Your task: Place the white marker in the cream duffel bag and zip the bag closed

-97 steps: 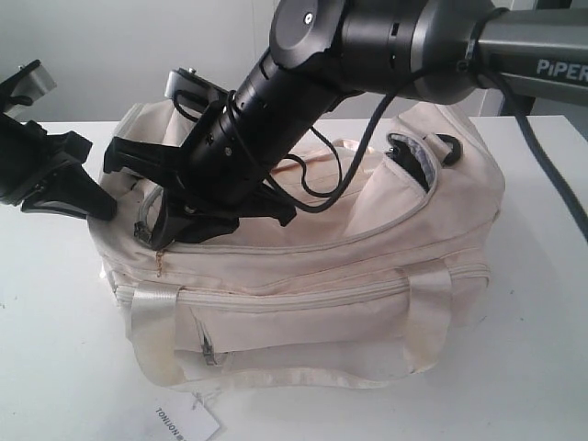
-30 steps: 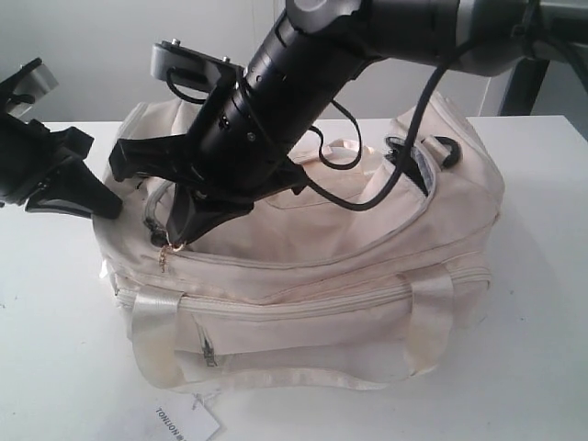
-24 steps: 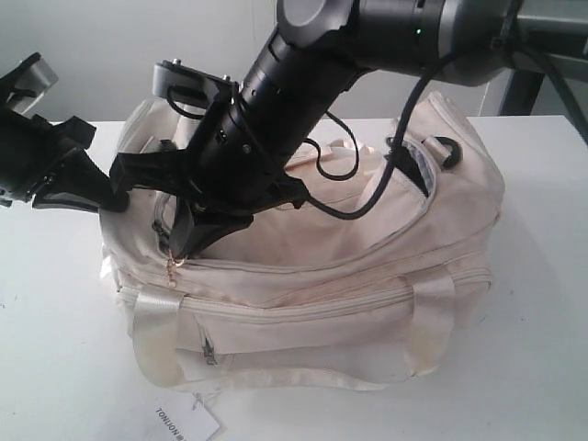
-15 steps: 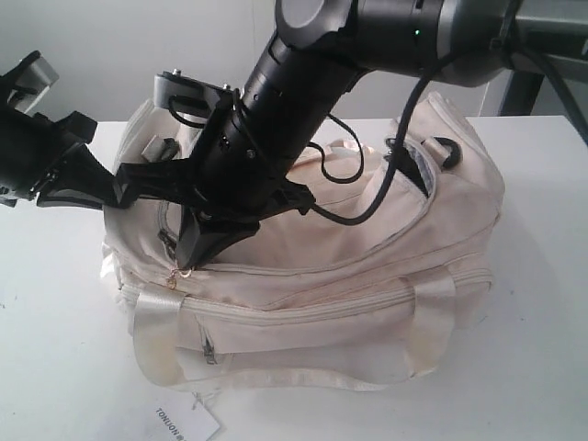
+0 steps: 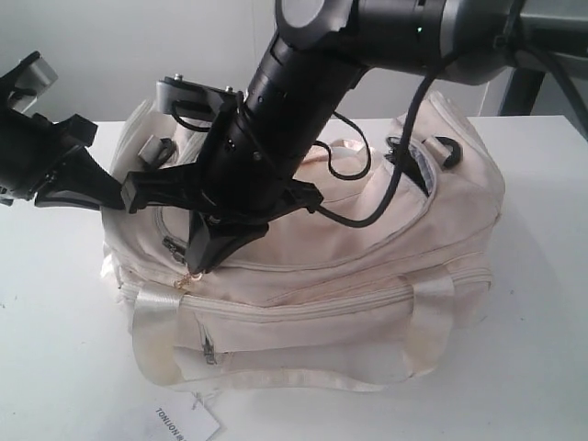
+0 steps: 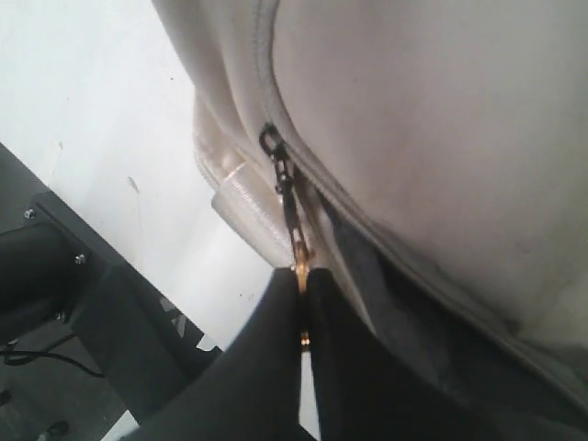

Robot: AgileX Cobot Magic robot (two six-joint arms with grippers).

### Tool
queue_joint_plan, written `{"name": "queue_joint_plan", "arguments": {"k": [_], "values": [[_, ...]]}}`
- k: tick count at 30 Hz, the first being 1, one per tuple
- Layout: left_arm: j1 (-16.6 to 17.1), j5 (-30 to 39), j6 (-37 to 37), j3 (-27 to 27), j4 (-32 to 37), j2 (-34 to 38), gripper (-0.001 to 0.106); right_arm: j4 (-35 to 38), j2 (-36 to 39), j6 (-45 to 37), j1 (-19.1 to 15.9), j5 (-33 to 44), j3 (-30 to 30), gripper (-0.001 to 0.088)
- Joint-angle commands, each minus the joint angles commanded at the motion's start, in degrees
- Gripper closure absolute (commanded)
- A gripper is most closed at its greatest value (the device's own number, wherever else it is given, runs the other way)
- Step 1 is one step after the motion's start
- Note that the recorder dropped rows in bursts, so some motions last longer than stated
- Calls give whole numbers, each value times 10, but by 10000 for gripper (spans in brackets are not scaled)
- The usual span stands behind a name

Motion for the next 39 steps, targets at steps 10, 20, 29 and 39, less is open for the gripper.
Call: {"name": "queue_joint_plan", "arguments": {"k": [10, 20, 29, 39], "values": [[0, -16, -1, 0, 37, 0, 1053, -47, -31, 3, 0, 0, 0, 868], [0, -23, -28, 0, 90, 0, 1053, -92, -43, 16, 0, 0, 0, 868], [0, -31, -59, 0, 118, 0, 1053, -158, -69, 41, -6, 0, 47, 868], [0, -31, -64, 0, 125, 0, 1053, -172, -112, 45, -63, 0, 47, 868]]}}
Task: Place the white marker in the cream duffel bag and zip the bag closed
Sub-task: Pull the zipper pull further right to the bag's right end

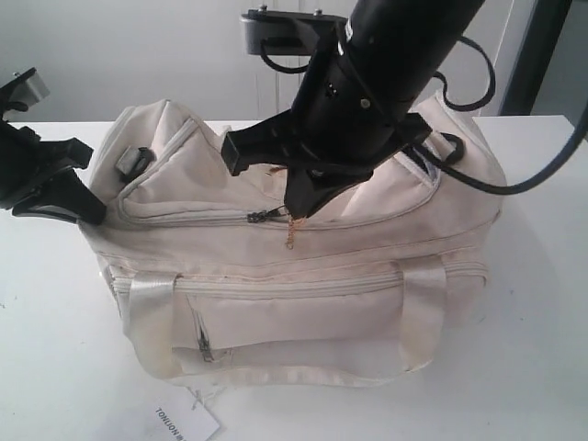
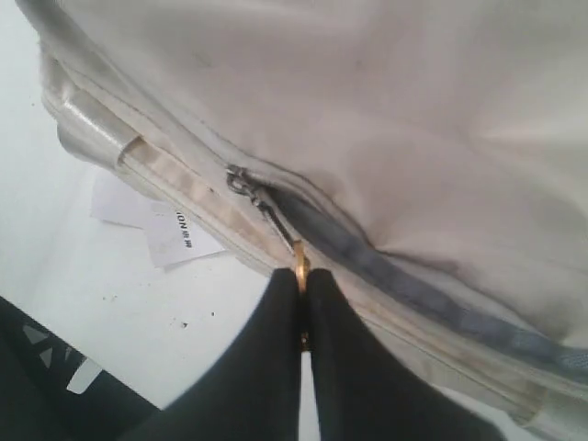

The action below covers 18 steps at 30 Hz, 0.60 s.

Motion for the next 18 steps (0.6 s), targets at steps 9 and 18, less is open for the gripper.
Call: {"name": "queue_joint_plan", "arguments": {"k": [9, 18], "values": [[0, 0, 0, 0, 7, 0, 1053, -11, -13, -32, -52, 0, 0, 868], [0, 0, 0, 0, 11, 0, 1053, -53, -54, -49, -100, 0, 53, 868]]}}
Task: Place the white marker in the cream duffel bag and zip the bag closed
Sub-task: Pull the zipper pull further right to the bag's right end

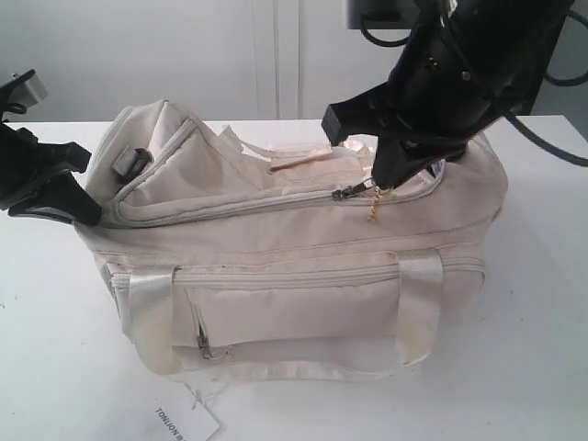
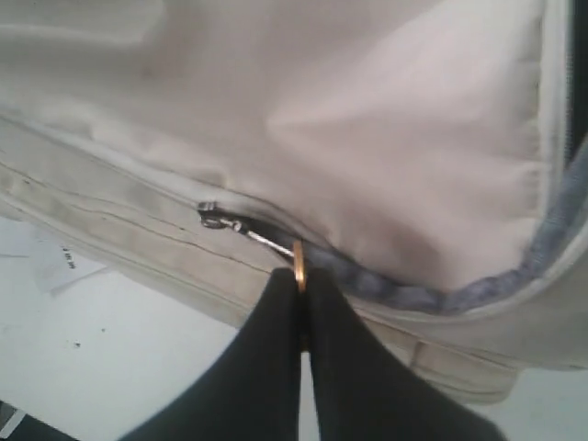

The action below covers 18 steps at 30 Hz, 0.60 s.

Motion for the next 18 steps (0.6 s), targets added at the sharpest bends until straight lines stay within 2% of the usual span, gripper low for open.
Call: {"name": "queue_joint_plan", "arguments": {"k": [18], "values": [[0, 3, 4, 0, 13, 0, 1053, -13, -40, -16, -82, 0, 6, 868]]}}
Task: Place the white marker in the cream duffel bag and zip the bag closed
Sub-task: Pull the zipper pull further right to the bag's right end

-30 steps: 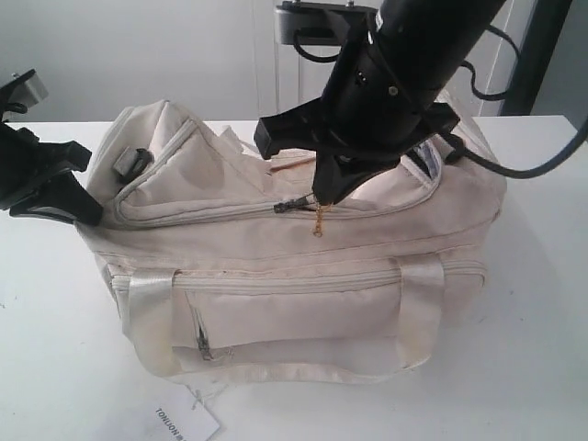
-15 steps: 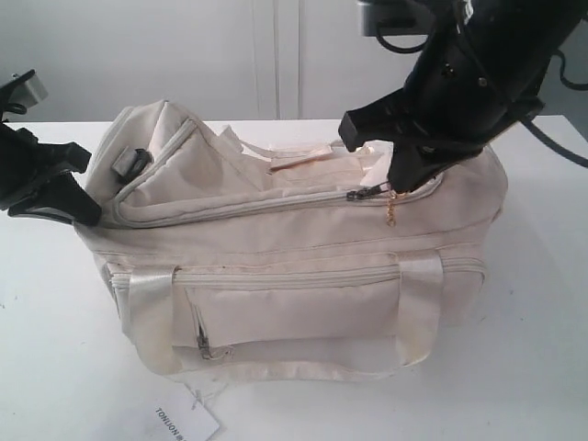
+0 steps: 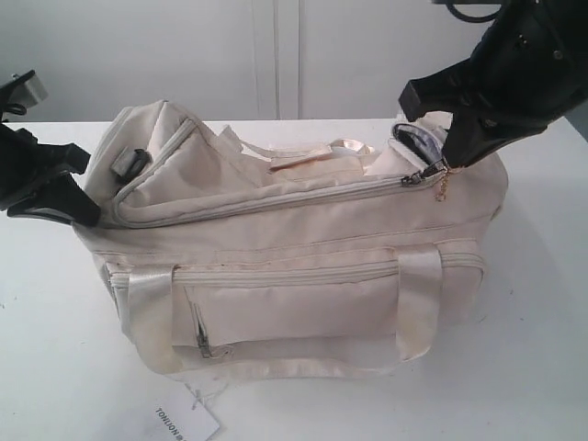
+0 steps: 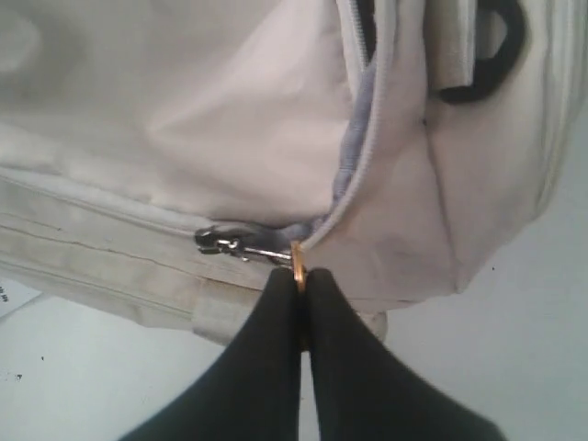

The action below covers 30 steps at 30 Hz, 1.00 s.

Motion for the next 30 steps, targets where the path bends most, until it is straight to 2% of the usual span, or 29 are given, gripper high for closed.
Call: {"name": "queue_joint_plan", "arguments": {"k": [4, 11, 20, 30], "values": [[0, -1, 0, 0, 7, 0, 1053, -8, 0, -13, -3, 0, 0, 868], [0, -22, 6, 0, 17, 0, 1053, -66, 0, -13, -3, 0, 5, 868], [0, -29, 16, 0, 17, 0, 1053, -69, 0, -16, -3, 0, 33, 868], [0, -27, 16, 0, 17, 0, 1053, 71, 0, -77, -3, 0, 35, 868]]}}
